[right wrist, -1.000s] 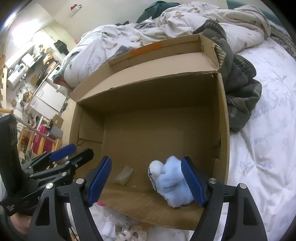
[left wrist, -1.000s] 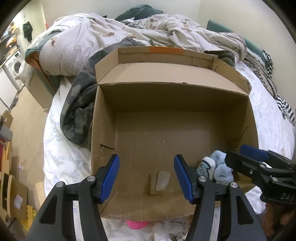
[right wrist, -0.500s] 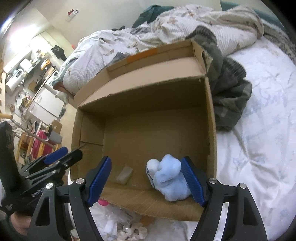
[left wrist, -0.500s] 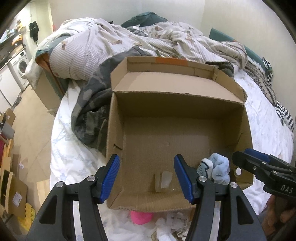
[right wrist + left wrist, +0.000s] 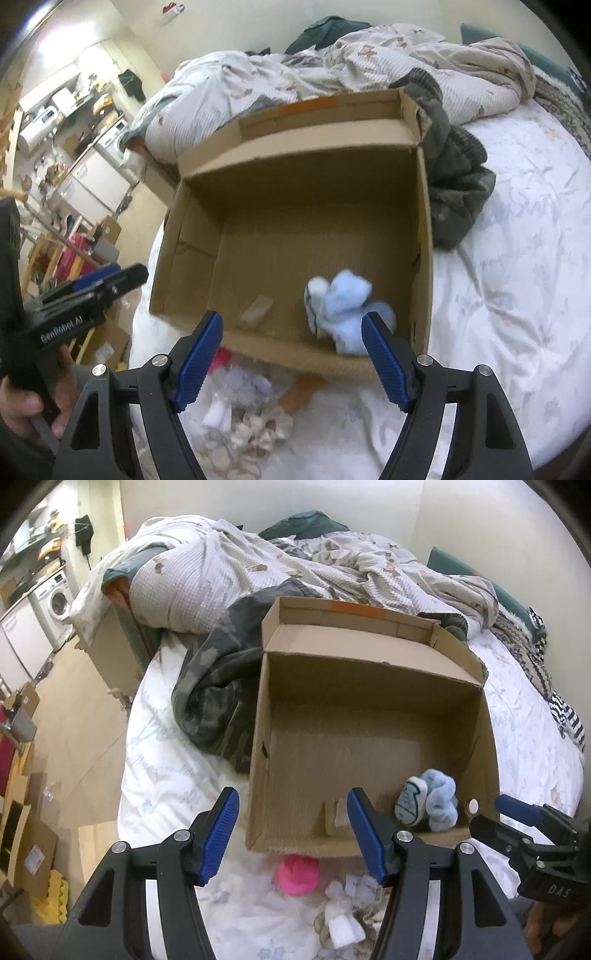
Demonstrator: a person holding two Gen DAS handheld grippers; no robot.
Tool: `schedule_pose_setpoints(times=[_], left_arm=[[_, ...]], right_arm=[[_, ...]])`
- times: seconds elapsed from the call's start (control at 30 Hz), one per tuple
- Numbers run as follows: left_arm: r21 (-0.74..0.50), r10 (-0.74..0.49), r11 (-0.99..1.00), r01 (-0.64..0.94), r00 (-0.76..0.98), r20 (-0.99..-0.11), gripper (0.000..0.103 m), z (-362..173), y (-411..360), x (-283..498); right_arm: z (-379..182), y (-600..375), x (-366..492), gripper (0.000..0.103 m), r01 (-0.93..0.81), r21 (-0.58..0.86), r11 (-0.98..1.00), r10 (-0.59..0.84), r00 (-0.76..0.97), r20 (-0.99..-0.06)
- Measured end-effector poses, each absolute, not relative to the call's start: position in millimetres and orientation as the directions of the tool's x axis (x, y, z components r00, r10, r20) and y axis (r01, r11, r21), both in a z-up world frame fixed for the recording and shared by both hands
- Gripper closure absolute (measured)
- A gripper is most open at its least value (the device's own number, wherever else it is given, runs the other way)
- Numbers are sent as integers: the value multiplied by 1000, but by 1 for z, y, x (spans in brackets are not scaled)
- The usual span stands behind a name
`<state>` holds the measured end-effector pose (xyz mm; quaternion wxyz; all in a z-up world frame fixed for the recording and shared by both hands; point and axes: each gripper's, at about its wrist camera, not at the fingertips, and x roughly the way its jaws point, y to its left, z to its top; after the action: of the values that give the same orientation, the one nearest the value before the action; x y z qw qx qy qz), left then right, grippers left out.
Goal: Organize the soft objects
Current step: 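Withdraw both open tools from the box toward the remaining items, then grasp the pink rubber duck with the left tool while the right tool grasps the tan peg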
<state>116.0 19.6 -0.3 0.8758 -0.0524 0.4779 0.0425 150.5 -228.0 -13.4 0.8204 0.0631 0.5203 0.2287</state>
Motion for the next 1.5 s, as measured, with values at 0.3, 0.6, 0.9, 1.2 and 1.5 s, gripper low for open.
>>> schedule_pose_setpoints(times=[0.3,0.6,0.9,1.2,1.5], left_arm=[[-64,29,984,-164,507,-862,45,-8,31,98],[-43,58,978,-205,465,-883,45,-20,42,94],[-96,-10,963,-252,323,-946,46,-57,55,103],[-115,-79,975,-189,191,-978,59,-105,25,122],[-77,-53,982,-170,142,-988,61,-130,8,138]], right_arm=[[-18,-240,130,21,-288,364,886,447,318,-836],[-22,-256,119,21,-238,397,886,456,306,-835],[-37,-260,123,21,-169,420,892,451,265,-852],[-54,-249,129,21,-155,435,887,460,204,-864],[-104,-244,133,21,-31,502,864,503,22,-864]])
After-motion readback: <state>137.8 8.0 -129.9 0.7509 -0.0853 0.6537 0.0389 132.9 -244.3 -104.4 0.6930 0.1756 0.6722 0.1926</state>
